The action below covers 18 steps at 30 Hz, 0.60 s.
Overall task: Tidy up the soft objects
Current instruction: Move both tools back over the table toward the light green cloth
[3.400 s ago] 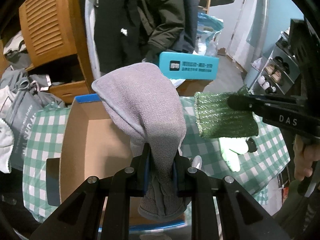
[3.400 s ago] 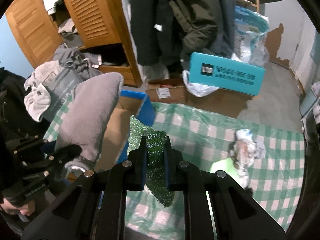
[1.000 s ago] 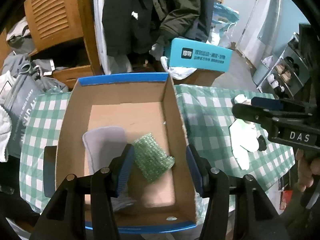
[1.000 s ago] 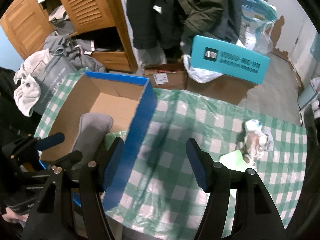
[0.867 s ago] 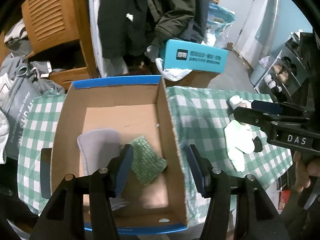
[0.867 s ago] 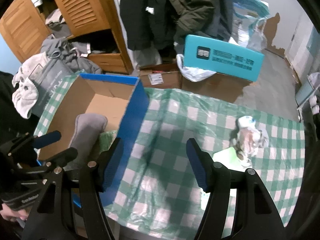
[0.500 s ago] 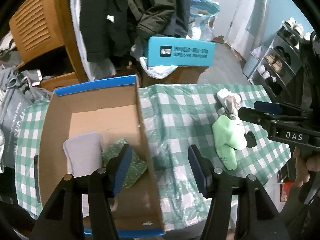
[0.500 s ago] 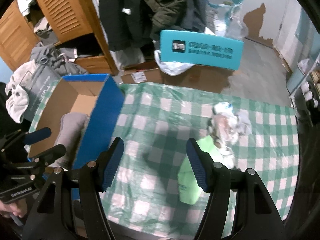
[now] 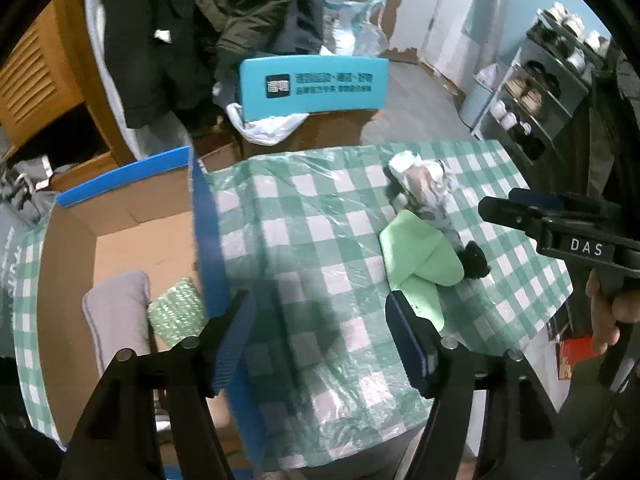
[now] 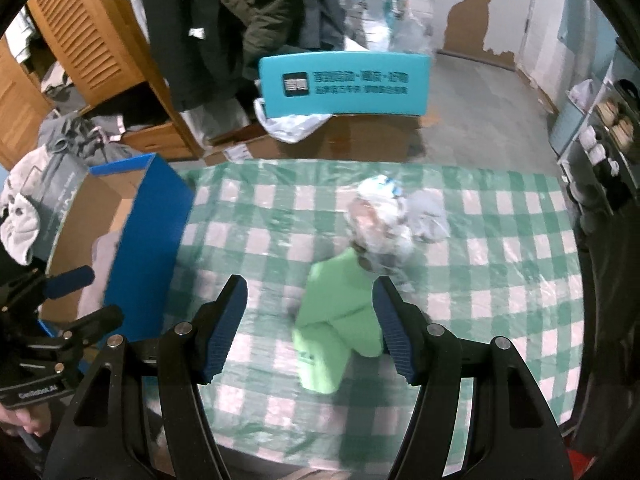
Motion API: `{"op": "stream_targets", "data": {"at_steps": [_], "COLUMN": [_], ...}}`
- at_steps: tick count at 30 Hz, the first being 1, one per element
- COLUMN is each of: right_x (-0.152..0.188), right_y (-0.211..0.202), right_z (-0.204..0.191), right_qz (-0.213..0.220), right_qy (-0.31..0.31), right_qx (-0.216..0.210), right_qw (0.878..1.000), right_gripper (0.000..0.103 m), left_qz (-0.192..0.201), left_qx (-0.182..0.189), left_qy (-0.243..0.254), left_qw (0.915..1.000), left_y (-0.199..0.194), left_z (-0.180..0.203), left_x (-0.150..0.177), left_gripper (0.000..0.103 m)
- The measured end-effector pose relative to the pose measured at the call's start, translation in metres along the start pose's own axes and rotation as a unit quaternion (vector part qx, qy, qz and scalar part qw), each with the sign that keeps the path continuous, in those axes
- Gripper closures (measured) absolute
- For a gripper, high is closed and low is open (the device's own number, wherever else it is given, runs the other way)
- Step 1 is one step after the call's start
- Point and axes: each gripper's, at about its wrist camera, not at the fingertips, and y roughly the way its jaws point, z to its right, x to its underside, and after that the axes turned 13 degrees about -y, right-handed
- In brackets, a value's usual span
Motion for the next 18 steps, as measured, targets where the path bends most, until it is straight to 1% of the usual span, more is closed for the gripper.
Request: {"op": "stream_targets", "data": {"at_steps": [4, 9, 12, 18], "right_x": [0.013, 0.023, 0.028, 0.041], "right_y": [0.006, 0.009, 0.013, 0.028], "right_z": [0.017, 0.033, 0.04, 0.057], "right_qz": [-0.012, -0.018, -0.023, -0.042], "right_qy": [0.014, 0.024, 0.028, 0.039], "right_qx": [0.007, 0.01, 0.013, 0.023], "right_qw": [1.0, 0.999, 0.999, 0.998], "right_gripper": [0.038, 0.038, 0.038, 0.038], "left_qz": [-0.014, -0.033, -0.038, -0.054], "left_qx": [0.0, 0.013, 0.01, 0.01], "left_qy": [0.009, 0.014, 0.024, 0.036], "left_qw": [0.9999, 0.9993, 0.9989, 0.9978], "left_y": [0.011, 0.026, 0.035, 0.057], "left_z": [0.011, 0.025, 0.033, 0.045], "left_x": [0.002, 0.004, 0.006, 0.007], "left_gripper": [0.033, 0.032, 0.03, 0.03]}}
